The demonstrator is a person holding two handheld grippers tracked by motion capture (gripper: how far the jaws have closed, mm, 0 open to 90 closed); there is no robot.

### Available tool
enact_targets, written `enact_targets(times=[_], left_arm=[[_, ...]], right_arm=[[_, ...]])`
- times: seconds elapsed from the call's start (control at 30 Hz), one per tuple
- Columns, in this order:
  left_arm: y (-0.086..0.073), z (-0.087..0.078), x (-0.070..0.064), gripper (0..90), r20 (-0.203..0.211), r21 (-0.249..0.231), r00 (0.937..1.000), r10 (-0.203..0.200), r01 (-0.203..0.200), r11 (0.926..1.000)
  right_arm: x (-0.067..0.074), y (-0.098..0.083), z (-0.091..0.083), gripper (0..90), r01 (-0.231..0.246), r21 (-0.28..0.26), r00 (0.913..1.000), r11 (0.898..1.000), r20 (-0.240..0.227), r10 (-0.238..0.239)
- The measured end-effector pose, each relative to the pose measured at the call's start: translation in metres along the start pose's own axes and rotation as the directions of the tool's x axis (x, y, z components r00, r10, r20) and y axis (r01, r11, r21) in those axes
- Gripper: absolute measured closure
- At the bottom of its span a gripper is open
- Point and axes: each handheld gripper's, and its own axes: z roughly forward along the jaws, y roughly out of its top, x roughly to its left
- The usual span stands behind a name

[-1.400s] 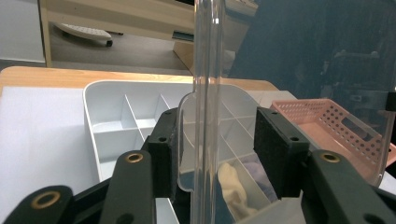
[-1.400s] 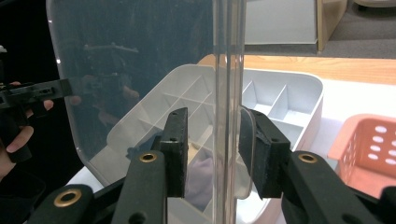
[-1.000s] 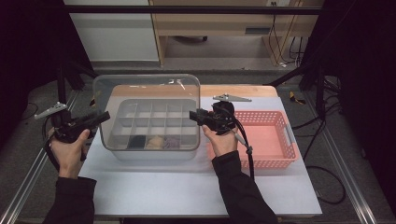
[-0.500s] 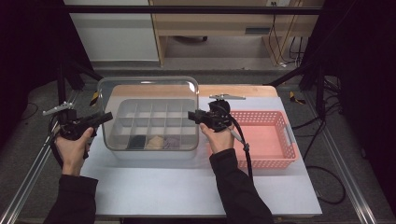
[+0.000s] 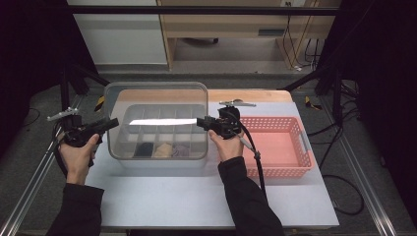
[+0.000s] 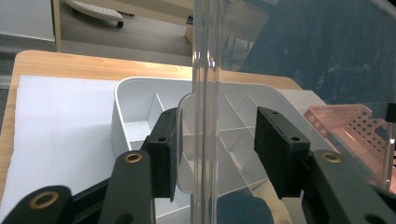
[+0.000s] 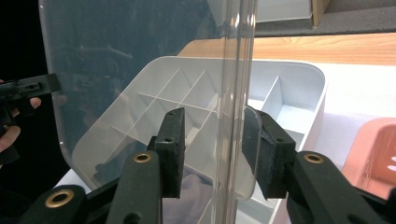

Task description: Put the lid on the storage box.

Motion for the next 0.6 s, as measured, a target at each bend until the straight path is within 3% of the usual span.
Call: enact_targets(times=[0.3,0.6], left_arm=[[-0.001,0.006,0.003,50.0,-0.009,0.010,0.9999,0.013,-0.013,0.9999],[-0.001,0.017,0.003,44.5,-0.042,0.041,0.9979,0.049,-0.047,0.9980]], right_arm=[[-0.001,0.000,0.009,55.3,-0.005,0.003,0.9995,1.000,0.030,0.005],[-0.001,-0.001,0.022,46.7,0.025,0.017,0.9960,1.000,0.085,-0.027]])
